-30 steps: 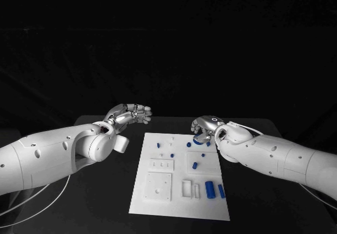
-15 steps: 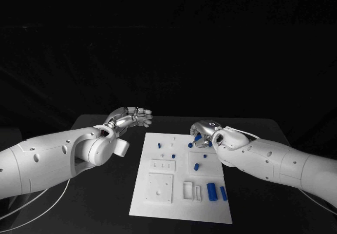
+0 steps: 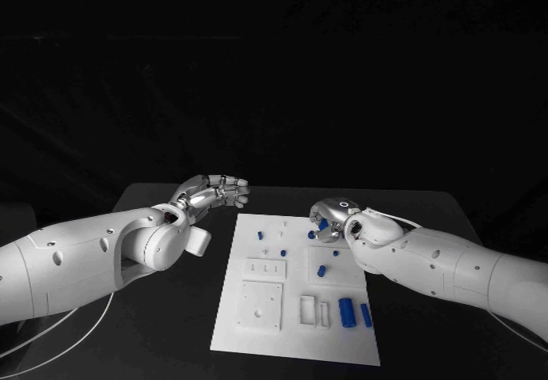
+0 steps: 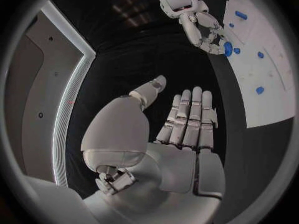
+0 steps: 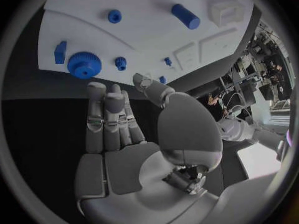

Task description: Assemble the parts on the task board

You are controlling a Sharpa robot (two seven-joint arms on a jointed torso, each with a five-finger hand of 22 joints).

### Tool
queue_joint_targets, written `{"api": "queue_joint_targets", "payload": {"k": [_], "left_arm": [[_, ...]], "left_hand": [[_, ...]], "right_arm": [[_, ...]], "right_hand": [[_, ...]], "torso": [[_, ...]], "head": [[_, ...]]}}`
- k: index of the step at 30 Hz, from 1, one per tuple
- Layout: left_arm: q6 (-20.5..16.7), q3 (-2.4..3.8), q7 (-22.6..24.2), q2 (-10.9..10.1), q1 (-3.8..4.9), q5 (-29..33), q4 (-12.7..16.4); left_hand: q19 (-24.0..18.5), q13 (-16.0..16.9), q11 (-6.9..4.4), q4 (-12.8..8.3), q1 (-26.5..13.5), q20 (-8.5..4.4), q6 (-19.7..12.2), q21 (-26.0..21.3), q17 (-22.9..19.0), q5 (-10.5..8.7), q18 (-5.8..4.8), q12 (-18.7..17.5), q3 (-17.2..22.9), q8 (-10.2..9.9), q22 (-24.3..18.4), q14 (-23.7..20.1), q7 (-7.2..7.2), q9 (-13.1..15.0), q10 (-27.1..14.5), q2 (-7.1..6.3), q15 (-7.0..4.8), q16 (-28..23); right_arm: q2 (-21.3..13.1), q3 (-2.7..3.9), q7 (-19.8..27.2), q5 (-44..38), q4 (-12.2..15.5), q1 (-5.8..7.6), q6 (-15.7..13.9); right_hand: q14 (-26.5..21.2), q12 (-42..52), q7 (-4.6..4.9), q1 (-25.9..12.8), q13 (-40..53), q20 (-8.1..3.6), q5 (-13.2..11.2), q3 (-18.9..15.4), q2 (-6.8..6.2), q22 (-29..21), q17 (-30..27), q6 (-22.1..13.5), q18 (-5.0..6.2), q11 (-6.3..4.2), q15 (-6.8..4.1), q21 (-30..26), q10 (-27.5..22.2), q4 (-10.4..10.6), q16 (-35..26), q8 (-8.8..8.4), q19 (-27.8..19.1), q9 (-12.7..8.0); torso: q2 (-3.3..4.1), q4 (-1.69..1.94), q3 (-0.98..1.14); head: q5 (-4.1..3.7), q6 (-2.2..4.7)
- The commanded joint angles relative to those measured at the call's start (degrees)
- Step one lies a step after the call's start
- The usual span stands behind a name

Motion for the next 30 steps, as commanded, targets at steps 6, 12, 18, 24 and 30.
{"api": "queue_joint_targets", "payload": {"k": [6,12,18,24,30], "left_arm": [[0.8,0.09,0.7,0.0,0.22,0.0,0.5],[0.8,0.10,0.7,0.0,0.27,0.0,0.6],[0.8,0.11,0.7,0.1,0.34,0.0,0.7],[0.8,0.13,0.7,0.2,0.48,0.0,0.8],[0.8,0.14,0.7,0.2,0.52,0.0,0.8]], "left_hand": [[-0.4,-0.1,0.04,-0.5,-0.5,0.01,-0.4,0.3,-0.1,-0.27,-0.12,-0.4,0.0,-0.3,-0.1,-0.1,0.46,0.0,-0.1,0.05,0.31,-0.4],[-0.5,-0.1,0.03,-0.5,-0.5,0.02,-0.4,0.3,-0.1,-0.28,-0.12,-0.4,0.1,-0.3,-0.1,-0.1,0.44,0.0,-0.1,0.04,0.31,-0.4],[-0.5,-0.1,0.01,-0.5,-0.5,0.02,-0.4,0.3,0.0,-0.29,-0.11,-0.4,0.1,-0.3,-0.1,-0.1,0.43,0.0,-0.1,0.05,0.31,-0.4],[-0.5,-0.1,-0.02,-0.6,-0.6,0.02,-0.4,0.3,0.0,-0.29,-0.11,-0.4,0.1,-0.3,-0.1,-0.1,0.40,0.0,-0.1,0.05,0.31,-0.4],[-0.5,-0.1,-0.04,-0.6,-0.6,0.03,-0.4,0.3,0.0,-0.30,-0.11,-0.5,0.1,-0.3,-0.1,-0.1,0.37,0.0,0.0,0.06,0.31,-0.4]], "right_arm": [[0.3,-0.11,-0.8,-1.8,-0.2,-0.04,-0.2],[0.5,-0.19,-0.9,-2.1,-0.3,-0.05,0.0],[0.9,-0.45,-1.1,-2.4,-0.8,-0.05,0.1],[1.0,-0.81,-1.3,-2.7,-1.5,-0.05,0.0],[1.1,-0.86,-1.4,-2.8,-1.4,-0.05,0.2]], "right_hand": [[-0.2,0.3,0.05,0.3,0.1,-1.58,-0.4,0.2,-0.44,1.3,-0.2,0.6,2.69,-0.09,-0.46,0.5,0.6,0.2,0.4,0.29,1.2,0.0],[-0.2,0.5,-0.05,0.4,0.4,-1.62,-0.5,0.4,-0.37,1.3,-0.4,0.9,2.69,-0.29,-0.65,0.6,1.2,0.3,0.6,0.37,1.2,0.0],[-0.2,0.6,-0.08,0.4,0.4,-1.63,-0.5,0.4,-0.32,1.3,-0.5,1.0,2.69,-0.34,-0.70,0.7,1.3,0.3,0.6,0.38,1.2,0.0],[-0.2,0.5,-0.09,0.4,0.4,-1.63,-0.4,0.4,-0.29,1.3,-0.5,1.0,2.69,-0.35,-0.71,0.7,1.3,0.3,0.7,0.38,1.2,0.0],[-0.2,0.5,-0.10,0.4,0.4,-1.63,-0.4,0.5,-0.23,1.3,-0.5,1.0,2.69,-0.35,-0.72,0.7,1.3,0.3,0.7,0.38,1.2,0.0]], "torso": [[1.06,0.10,-0.03],[1.48,0.14,-0.08],[2.04,0.18,-0.10],[2.61,0.27,-0.21],[3.02,0.34,-0.34]], "head": [[-0.14,0.24],[-0.44,0.35],[-0.56,0.57],[-0.62,0.63],[-0.72,0.64]]}}
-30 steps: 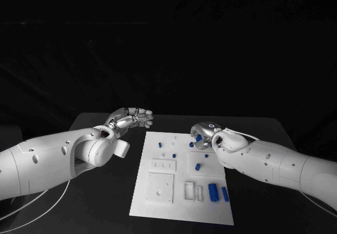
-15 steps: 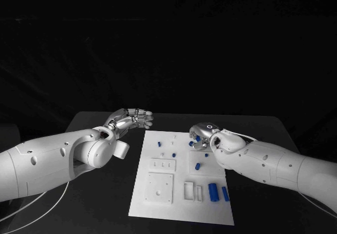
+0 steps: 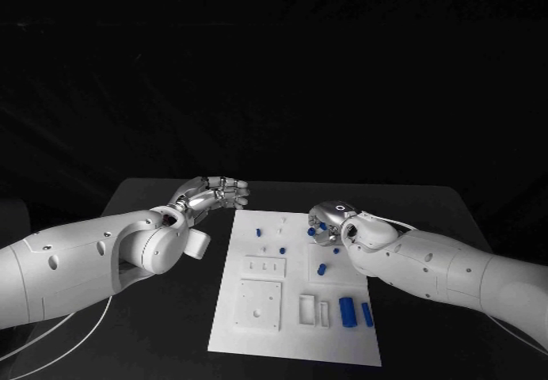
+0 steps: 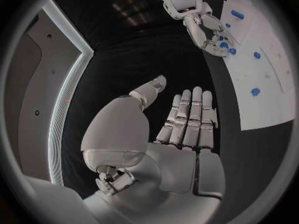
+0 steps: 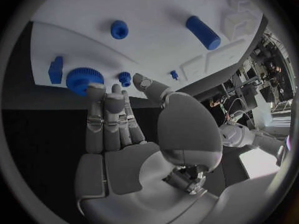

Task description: Assemble the parts on the task board

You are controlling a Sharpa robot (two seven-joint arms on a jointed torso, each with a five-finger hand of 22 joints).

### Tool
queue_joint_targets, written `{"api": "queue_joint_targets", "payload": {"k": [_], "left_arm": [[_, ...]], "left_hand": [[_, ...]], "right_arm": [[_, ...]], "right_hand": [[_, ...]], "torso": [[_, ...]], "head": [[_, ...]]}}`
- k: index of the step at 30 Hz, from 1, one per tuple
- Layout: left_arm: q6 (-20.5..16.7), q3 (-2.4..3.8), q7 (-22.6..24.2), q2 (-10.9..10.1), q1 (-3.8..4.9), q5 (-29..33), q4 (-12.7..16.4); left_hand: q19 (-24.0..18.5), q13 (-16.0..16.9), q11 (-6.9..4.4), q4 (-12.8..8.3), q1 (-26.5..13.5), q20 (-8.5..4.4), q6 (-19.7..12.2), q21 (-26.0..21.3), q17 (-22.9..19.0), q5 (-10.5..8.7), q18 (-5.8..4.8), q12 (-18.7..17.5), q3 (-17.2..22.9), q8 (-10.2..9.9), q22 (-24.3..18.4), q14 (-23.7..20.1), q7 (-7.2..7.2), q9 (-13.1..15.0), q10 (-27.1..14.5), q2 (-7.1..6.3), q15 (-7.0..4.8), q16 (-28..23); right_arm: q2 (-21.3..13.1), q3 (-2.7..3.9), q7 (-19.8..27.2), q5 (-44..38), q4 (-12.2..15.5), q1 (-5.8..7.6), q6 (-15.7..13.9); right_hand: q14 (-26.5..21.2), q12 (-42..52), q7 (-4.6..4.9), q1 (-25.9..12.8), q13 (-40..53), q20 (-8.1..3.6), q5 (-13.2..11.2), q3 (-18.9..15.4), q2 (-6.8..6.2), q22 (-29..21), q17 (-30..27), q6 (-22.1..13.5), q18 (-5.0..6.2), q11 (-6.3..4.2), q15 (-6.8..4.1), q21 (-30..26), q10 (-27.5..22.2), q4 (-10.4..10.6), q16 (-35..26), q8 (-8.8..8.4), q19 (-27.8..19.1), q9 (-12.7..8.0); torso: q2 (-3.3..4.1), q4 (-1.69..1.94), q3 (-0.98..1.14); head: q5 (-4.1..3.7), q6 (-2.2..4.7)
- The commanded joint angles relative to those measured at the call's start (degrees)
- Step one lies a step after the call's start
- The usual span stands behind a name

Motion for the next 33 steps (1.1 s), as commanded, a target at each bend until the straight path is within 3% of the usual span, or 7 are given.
{"api": "queue_joint_targets", "payload": {"k": [1,11,23,33], "left_arm": [[0.8,0.07,0.7,0.1,0.12,0.0,0.2],[0.9,0.07,0.6,0.2,0.14,0.0,0.0],[0.9,0.07,0.5,0.4,0.14,0.0,-0.2],[1.0,0.07,0.5,0.4,0.16,0.0,-0.2]], "left_hand": [[-0.5,-0.1,-0.04,-0.4,-0.6,0.03,-0.4,0.3,0.0,-0.30,0.17,-0.3,0.0,-0.3,-0.1,-0.1,0.37,0.0,-0.1,0.05,0.32,-0.2],[-0.5,-0.1,-0.05,-0.4,-0.7,0.04,-0.4,0.4,0.0,-0.31,0.16,-0.3,0.0,-0.3,-0.1,-0.1,0.35,0.0,0.0,0.07,0.33,-0.2],[-0.5,-0.1,-0.07,-0.4,-0.8,0.05,-0.3,0.4,0.0,-0.31,0.16,-0.3,0.0,-0.3,-0.1,-0.1,0.33,0.0,0.0,0.10,0.33,-0.2],[-0.5,-0.1,-0.09,-0.4,-0.8,0.04,-0.3,0.4,0.0,-0.31,0.17,-0.3,0.0,-0.3,-0.1,-0.1,0.31,0.0,0.0,0.12,0.32,-0.3]], "right_arm": [[0.1,-0.06,-0.3,-1.1,0.0,-0.03,0.2],[0.1,-0.06,-0.5,-1.1,0.2,-0.03,-0.3],[0.3,-0.06,-1.0,-1.1,0.2,-0.02,0.1],[0.6,-0.06,-1.8,-2.0,0.1,-0.02,0.8]], "right_hand": [[-0.3,0.3,0.07,0.4,0.1,-1.48,-0.2,0.3,-0.20,1.2,-0.1,0.4,2.75,0.05,-0.26,0.3,0.5,0.1,0.3,0.38,0.9,0.0],[-0.3,0.3,-0.09,0.4,0.3,-1.49,-0.3,0.8,0.70,1.2,-0.4,0.9,2.75,-0.08,-0.38,0.4,0.9,0.5,0.5,0.48,0.9,0.0],[-0.4,0.5,-0.41,-0.4,0.8,-1.51,-0.4,1.2,1.46,1.2,-0.7,1.7,2.75,-0.39,-0.67,0.6,1.9,1.3,0.8,0.74,0.9,0.0],[-0.6,1.8,-1.61,-1.0,2.2,-1.59,-0.5,1.3,2.83,1.2,-1.2,4.5,2.75,-1.60,-1.86,1.1,5.0,0.7,1.2,1.91,0.7,0.6]], "torso": [[0.53,0.10,-0.13],[1.02,0.06,-0.29],[0.91,0.17,-0.26],[0.97,0.10,-0.25]], "head": [[-0.11,0.05],[-0.18,-0.08],[-0.22,-0.18],[-0.24,-0.12]]}}
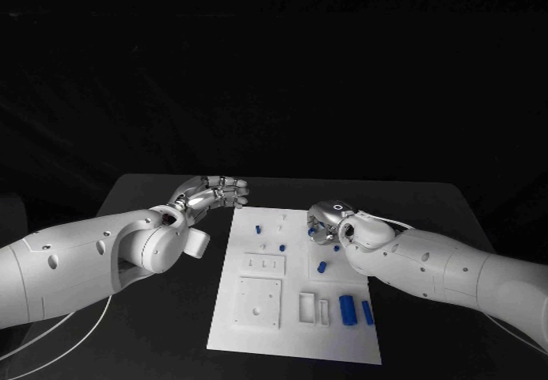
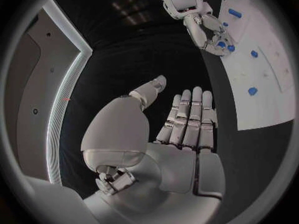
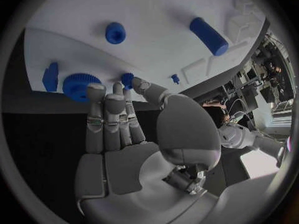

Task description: Assemble the parts on the task board

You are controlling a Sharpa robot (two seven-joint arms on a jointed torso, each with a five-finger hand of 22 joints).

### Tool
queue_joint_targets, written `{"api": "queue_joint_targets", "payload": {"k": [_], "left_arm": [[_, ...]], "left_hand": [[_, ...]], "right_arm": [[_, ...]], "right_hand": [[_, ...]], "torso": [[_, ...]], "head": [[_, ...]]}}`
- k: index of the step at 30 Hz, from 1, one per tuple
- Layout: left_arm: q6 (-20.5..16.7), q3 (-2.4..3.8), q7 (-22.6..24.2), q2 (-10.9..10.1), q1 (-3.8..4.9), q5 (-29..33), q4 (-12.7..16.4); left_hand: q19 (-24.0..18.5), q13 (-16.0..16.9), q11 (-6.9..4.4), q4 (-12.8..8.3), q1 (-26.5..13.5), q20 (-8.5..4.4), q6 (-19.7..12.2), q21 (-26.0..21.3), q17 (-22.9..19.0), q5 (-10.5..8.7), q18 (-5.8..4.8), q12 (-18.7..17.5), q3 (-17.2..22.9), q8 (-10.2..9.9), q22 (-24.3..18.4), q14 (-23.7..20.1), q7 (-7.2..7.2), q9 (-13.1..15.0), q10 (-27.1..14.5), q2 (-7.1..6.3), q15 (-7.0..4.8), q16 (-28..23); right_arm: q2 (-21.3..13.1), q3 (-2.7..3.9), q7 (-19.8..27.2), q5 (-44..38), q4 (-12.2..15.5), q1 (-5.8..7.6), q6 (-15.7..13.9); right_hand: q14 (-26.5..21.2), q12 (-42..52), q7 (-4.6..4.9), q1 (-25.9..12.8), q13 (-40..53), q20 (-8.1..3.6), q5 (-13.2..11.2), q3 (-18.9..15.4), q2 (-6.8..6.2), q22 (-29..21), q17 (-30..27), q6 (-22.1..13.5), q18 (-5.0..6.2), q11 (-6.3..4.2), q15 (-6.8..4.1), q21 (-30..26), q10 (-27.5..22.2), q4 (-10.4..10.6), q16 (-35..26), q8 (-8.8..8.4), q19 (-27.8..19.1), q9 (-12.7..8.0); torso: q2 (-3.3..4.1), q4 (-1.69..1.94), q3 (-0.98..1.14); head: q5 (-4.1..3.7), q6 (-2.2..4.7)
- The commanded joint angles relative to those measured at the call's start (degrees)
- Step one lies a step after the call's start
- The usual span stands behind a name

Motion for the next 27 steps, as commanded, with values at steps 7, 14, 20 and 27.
{"api": "queue_joint_targets", "payload": {"k": [7,14,20,27], "left_arm": [[0.9,0.07,0.5,0.3,0.11,0.0,0.0],[0.9,0.07,0.4,0.3,0.12,0.0,0.0],[0.9,0.07,0.4,0.3,0.12,0.0,-0.1],[0.8,0.07,0.4,0.4,0.15,0.0,-0.2]], "left_hand": [[-0.5,-0.1,-0.12,-0.5,-0.6,0.04,-0.3,0.4,0.0,-0.32,0.19,-0.4,0.1,-0.3,-0.1,-0.1,0.27,0.0,0.0,-0.08,0.32,-0.3],[-0.5,-0.1,-0.14,-0.5,-0.6,0.03,-0.3,0.4,0.0,-0.31,0.20,-0.4,0.1,-0.3,-0.1,-0.1,0.25,0.0,0.0,-0.08,0.32,-0.3],[-0.5,-0.1,-0.15,-0.5,-0.6,0.03,-0.3,0.4,0.0,-0.31,0.20,-0.4,0.1,-0.3,-0.1,-0.1,0.24,0.1,0.0,-0.08,0.32,-0.3],[-0.5,-0.1,-0.15,-0.6,-0.7,0.02,-0.3,0.4,0.0,-0.31,0.21,-0.4,0.1,-0.3,-0.1,-0.1,0.23,0.1,0.0,-0.08,0.31,-0.3]], "right_arm": [[0.4,-0.03,-1.9,-1.9,-0.1,-0.02,0.6],[0.5,-0.03,-2.4,-2.1,-0.1,-0.02,0.7],[0.5,-0.04,-3.1,-2.9,0.0,-0.02,1.1],[0.3,-0.03,-4.1,-2.9,0.6,0.04,-0.2]], "right_hand": [[0.0,0.3,-0.42,-0.3,0.6,-0.60,-0.3,-0.2,0.65,1.3,-0.2,0.9,3.64,-0.26,-0.59,0.6,0.9,-0.8,0.4,0.37,0.0,0.2],[0.0,0.3,-0.46,-0.6,0.7,-0.59,-0.3,-0.3,0.43,1.3,-0.3,1.0,3.64,-0.30,-0.63,0.8,1.0,-0.8,0.5,0.35,0.1,0.3],[0.0,0.3,-0.53,-0.5,0.8,-0.61,-0.2,-0.2,0.48,1.3,-0.3,1.1,3.64,-0.35,-0.68,0.8,1.1,-0.9,0.5,0.35,0.1,0.3],[0.0,0.6,-1.06,1.6,1.7,-0.64,0.6,1.8,2.24,1.4,-0.4,2.6,3.64,-0.88,-1.20,1.5,2.4,-2.9,1.0,0.77,0.0,0.6]], "torso": [[0.01,-0.02,0.04],[0.00,-0.05,0.03],[-0.05,-0.05,0.02],[-0.04,-0.06,-0.01]], "head": [[0.02,-0.11],[0.02,-0.03],[0.03,0.06],[0.04,0.36]]}}
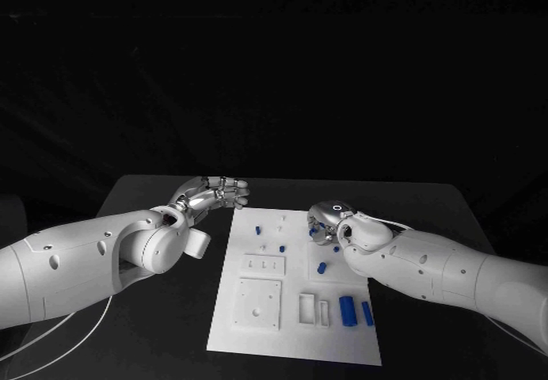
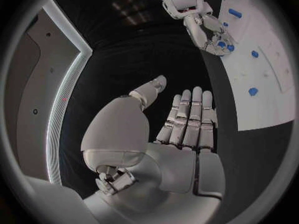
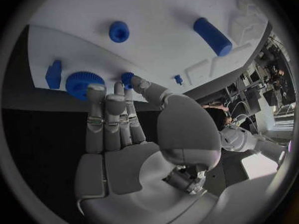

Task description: Assemble the parts on the task board

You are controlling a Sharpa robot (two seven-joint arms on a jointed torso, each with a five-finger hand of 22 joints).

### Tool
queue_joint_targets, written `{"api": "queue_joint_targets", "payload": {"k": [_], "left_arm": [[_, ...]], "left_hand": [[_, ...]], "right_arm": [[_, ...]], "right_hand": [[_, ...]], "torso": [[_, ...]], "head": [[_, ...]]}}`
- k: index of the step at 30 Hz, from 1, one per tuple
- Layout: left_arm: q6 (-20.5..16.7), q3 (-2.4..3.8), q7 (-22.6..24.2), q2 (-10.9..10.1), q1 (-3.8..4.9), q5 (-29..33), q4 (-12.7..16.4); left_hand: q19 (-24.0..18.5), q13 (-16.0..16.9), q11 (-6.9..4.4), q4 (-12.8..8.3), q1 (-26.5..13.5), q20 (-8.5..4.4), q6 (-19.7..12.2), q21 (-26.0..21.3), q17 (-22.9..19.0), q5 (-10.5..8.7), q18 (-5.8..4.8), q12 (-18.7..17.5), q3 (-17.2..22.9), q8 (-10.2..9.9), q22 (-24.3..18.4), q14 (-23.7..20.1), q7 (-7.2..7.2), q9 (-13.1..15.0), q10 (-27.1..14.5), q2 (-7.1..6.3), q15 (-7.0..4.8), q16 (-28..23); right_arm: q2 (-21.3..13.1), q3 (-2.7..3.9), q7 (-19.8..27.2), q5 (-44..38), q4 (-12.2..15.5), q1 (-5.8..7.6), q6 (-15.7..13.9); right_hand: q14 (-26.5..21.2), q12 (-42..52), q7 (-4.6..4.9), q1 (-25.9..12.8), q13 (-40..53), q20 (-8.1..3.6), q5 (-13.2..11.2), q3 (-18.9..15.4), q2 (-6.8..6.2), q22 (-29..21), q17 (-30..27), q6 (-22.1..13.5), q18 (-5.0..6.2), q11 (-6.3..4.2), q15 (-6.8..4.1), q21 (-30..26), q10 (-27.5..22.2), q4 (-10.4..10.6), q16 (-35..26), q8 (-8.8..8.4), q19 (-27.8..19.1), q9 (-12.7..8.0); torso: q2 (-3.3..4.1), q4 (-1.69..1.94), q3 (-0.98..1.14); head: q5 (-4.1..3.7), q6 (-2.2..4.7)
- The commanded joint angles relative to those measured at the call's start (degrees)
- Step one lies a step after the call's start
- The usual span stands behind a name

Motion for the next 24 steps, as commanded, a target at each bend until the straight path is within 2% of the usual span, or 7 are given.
{"api": "queue_joint_targets", "payload": {"k": [1,6,15,24], "left_arm": [[0.8,0.07,0.5,0.2,0.11,0.0,0.0],[0.9,0.07,0.5,0.3,0.11,0.0,-0.1],[0.8,0.07,0.5,0.2,0.14,0.0,-0.2],[0.7,0.07,0.5,0.3,0.22,0.0,-0.2]], "left_hand": [[-0.5,-0.1,-0.15,-0.4,-0.7,0.02,-0.3,0.2,0.0,-0.31,0.22,-0.2,0.0,-0.3,-0.1,-0.1,0.23,0.1,0.0,-0.06,0.32,-0.3],[-0.5,-0.1,-0.15,-0.4,-0.7,0.03,-0.3,0.2,0.0,-0.30,0.22,-0.2,0.0,-0.3,-0.1,-0.1,0.23,0.1,0.0,-0.06,0.32,-0.3],[-0.5,-0.1,-0.16,-0.5,-0.7,0.03,-0.3,0.2,0.0,-0.30,0.22,-0.2,0.0,-0.4,-0.1,-0.1,0.23,0.1,0.0,-0.07,0.32,-0.3],[-0.6,-0.1,-0.16,-0.5,-0.8,0.03,-0.3,0.3,0.0,-0.30,0.22,-0.3,0.0,-0.4,-0.1,-0.1,0.23,0.1,0.0,-0.07,0.32,-0.3]], "right_arm": [[0.0,-0.03,-1.3,-1.0,0.3,0.06,-0.4],[0.1,-0.02,-1.4,-1.0,0.7,0.29,-1.6],[0.1,-0.01,-2.1,-1.5,1.3,1.34,-3.3],[1.1,0.00,-2.7,-2.2,1.1,1.78,-5.1]], "right_hand": [[-0.3,0.5,-0.25,0.5,0.5,-0.17,0.4,0.6,0.81,1.4,-0.1,1.0,3.66,-0.18,-0.73,0.5,1.2,-0.8,0.5,0.62,0.0,0.3],[-0.2,0.7,-0.48,0.0,1.2,-0.16,0.4,1.1,0.96,1.4,-0.1,1.7,3.66,-0.50,-1.01,1.3,2.0,-1.3,0.9,0.72,0.2,0.5],[-0.3,0.7,-0.72,-0.4,1.9,-0.31,0.7,1.6,0.80,1.5,-0.3,2.3,3.66,-0.72,-1.24,2.3,2.6,-1.5,1.0,0.75,0.4,0.6],[-0.3,0.6,-0.78,-0.5,2.1,-0.39,0.8,1.9,0.59,1.4,-0.4,2.5,3.66,-0.77,-1.28,2.6,2.6,-1.5,1.1,0.71,0.3,0.7]], "torso": [[-0.02,0.01,-0.04],[0.00,0.08,-0.04],[-0.01,-0.04,-0.10],[0.05,-0.01,-0.04]], "head": [[0.03,0.34],[0.04,0.94],[0.13,1.53],[0.25,2.24]]}}
